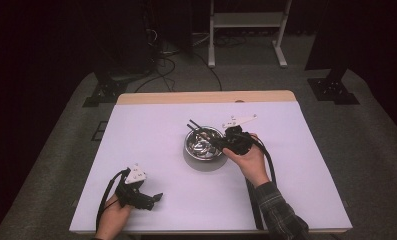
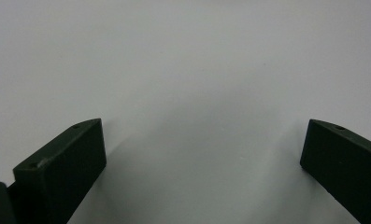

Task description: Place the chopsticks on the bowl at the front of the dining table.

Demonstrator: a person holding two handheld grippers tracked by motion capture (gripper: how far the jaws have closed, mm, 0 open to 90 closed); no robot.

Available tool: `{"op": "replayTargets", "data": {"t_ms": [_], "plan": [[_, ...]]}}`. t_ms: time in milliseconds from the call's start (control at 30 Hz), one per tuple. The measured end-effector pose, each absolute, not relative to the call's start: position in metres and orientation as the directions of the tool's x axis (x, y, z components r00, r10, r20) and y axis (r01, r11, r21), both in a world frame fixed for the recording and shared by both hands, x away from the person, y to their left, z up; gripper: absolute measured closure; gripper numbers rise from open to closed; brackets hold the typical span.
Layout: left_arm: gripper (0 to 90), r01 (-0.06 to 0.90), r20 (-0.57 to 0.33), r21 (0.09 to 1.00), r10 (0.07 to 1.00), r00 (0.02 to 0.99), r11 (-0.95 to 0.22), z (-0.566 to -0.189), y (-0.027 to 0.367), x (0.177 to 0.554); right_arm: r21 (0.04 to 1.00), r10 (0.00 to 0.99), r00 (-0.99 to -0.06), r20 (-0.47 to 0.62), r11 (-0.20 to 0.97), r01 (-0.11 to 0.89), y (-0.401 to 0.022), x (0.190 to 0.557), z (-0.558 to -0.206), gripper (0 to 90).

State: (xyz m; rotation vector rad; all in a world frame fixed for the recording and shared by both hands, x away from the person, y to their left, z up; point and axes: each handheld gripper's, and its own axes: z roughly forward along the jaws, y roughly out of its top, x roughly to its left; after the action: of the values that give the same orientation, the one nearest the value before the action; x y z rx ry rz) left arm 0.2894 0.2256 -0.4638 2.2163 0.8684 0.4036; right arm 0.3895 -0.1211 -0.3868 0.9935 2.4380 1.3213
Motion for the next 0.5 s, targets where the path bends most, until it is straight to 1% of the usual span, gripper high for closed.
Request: {"op": "replayTargets", "data": {"t_ms": [500], "plan": [[0.0,0.465,0.031,0.714,0.687,0.726,-0.523,-0.464,0.226,0.289,0.787,0.651,-0.748,0.126,0.394,0.475,-0.101,0.407,-0.392,85.8]]}}
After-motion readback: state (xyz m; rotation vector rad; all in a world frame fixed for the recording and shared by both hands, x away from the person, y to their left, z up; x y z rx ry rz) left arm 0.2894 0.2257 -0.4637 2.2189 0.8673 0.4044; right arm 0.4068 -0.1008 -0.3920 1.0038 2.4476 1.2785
